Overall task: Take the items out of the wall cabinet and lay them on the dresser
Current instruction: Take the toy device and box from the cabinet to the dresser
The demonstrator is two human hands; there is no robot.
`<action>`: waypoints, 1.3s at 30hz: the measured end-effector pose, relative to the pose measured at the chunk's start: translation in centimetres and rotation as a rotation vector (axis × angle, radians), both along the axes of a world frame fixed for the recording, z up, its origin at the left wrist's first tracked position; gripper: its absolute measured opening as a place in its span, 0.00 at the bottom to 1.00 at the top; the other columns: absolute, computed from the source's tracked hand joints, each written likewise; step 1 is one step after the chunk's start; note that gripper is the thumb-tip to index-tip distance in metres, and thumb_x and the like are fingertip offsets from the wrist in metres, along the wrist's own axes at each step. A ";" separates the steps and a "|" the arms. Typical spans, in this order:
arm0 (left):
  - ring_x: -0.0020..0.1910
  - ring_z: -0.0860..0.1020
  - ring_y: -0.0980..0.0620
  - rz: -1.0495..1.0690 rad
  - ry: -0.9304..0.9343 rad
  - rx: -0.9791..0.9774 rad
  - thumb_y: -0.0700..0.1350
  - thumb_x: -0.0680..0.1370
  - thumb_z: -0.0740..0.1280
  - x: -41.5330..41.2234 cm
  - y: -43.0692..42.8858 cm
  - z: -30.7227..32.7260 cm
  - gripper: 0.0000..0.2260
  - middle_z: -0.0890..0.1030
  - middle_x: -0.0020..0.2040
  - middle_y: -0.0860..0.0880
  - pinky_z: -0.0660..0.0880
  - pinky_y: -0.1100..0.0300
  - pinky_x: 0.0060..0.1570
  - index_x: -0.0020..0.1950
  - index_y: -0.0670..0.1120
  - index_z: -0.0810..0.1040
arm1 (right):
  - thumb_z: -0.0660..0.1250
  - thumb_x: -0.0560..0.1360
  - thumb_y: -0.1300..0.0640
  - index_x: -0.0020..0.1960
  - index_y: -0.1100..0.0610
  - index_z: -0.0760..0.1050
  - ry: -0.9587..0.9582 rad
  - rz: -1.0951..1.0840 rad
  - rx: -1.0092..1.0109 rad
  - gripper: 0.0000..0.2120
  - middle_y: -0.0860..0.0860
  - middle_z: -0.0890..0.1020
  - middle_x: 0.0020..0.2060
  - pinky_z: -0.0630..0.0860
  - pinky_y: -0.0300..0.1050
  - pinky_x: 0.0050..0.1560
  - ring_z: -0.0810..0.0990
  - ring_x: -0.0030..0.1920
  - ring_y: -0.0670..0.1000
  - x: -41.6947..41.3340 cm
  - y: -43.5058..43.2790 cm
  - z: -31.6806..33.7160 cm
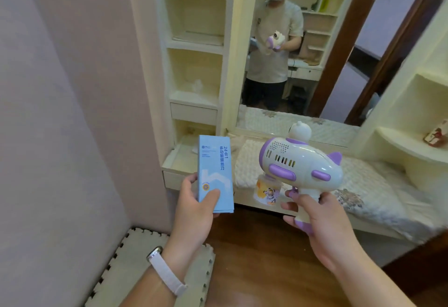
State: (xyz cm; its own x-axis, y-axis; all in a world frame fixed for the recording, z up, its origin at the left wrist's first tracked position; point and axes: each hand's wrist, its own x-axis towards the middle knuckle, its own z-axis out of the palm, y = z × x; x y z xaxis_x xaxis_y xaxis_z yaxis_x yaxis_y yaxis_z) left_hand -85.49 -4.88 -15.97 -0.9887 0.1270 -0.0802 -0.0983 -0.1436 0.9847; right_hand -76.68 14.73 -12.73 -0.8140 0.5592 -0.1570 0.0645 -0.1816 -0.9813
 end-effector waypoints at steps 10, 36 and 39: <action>0.41 0.84 0.52 -0.183 -0.017 -0.110 0.37 0.77 0.66 -5.1 13.0 -2.1 0.17 0.85 0.48 0.50 0.77 0.62 0.32 0.59 0.55 0.68 | 0.68 0.75 0.65 0.53 0.56 0.77 0.010 -0.191 -0.096 0.08 0.57 0.84 0.48 0.79 0.51 0.39 0.83 0.42 0.54 -1.8 11.4 -3.2; 0.40 0.82 0.54 0.061 -0.147 -0.261 0.37 0.77 0.66 -19.8 32.6 -5.2 0.15 0.83 0.51 0.51 0.76 0.58 0.34 0.58 0.54 0.71 | 0.70 0.74 0.66 0.53 0.61 0.75 -0.126 0.034 -0.266 0.09 0.59 0.82 0.46 0.80 0.48 0.36 0.81 0.38 0.53 -20.0 33.8 -10.3; 0.41 0.82 0.52 0.073 -0.179 -0.267 0.37 0.77 0.66 -22.7 32.0 -7.2 0.16 0.82 0.51 0.50 0.76 0.56 0.36 0.61 0.53 0.71 | 0.69 0.74 0.67 0.53 0.61 0.75 -0.169 0.039 -0.240 0.09 0.60 0.82 0.47 0.80 0.49 0.36 0.81 0.38 0.54 -22.9 33.6 -11.6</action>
State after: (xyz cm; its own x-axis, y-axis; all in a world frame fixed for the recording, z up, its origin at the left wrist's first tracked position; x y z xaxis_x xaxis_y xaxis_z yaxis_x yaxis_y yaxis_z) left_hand -108.18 27.09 -23.18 -0.9617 0.0075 -0.2741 -0.2719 0.1040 0.9567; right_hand -99.54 48.37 -24.32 -0.7850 0.4587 -0.4164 0.2351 -0.4013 -0.8853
